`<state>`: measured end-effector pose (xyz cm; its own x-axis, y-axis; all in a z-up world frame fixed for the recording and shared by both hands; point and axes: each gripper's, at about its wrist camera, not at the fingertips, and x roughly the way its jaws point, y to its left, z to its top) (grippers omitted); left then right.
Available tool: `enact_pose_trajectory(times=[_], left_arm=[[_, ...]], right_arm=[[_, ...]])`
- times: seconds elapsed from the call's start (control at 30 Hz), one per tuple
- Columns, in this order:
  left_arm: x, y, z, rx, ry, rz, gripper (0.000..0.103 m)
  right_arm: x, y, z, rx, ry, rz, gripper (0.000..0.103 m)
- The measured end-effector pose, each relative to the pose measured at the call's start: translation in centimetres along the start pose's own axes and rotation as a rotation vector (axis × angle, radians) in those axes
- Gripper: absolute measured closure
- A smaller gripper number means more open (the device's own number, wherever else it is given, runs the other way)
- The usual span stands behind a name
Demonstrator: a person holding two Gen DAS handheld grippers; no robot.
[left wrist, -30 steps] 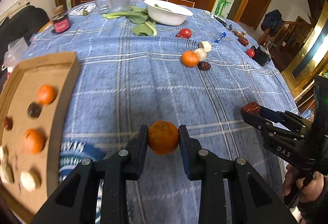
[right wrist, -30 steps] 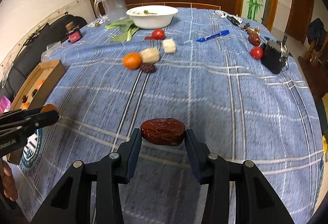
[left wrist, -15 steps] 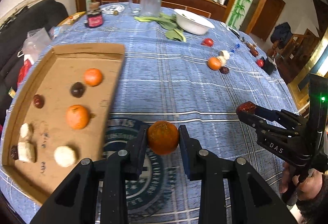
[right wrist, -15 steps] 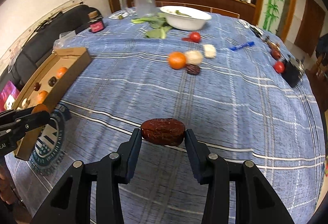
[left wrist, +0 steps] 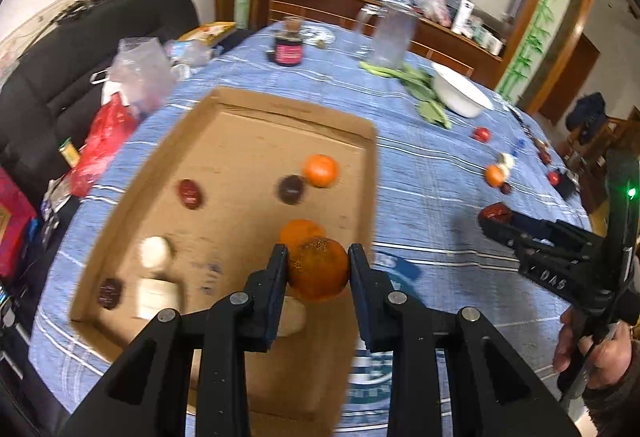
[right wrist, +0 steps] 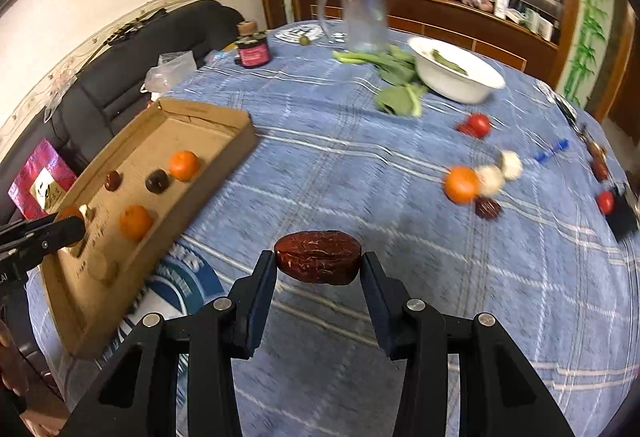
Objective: Organize fruits
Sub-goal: 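Carry the red date and orange in both tools over the tray, then open both tools to drop the red date and orange into the tray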
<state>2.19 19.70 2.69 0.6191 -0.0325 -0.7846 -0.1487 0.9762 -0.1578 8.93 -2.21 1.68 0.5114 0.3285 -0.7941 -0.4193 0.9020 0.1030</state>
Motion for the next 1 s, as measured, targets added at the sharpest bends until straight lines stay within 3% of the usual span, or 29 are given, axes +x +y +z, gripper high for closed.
enact_pose_trajectory(times=[0.37, 0.67, 1.0], left_arm=[[1.4, 6.1, 0.7, -0.082, 0.021, 0.096, 0.074], [3.1, 7.3, 1.1, -0.1, 0.05, 0.101, 0.074], [4.4, 7.6, 1.2, -0.093, 0.07, 0.099, 0.074]], right_arm=[[3.2, 4.6, 5.6, -0.058, -0.015, 0.07, 0.056], [7.1, 9.1, 9.2, -0.09, -0.023, 0.144, 0.056], [12.0, 11.3, 10.5, -0.107, 0.059, 0.18, 0.056]])
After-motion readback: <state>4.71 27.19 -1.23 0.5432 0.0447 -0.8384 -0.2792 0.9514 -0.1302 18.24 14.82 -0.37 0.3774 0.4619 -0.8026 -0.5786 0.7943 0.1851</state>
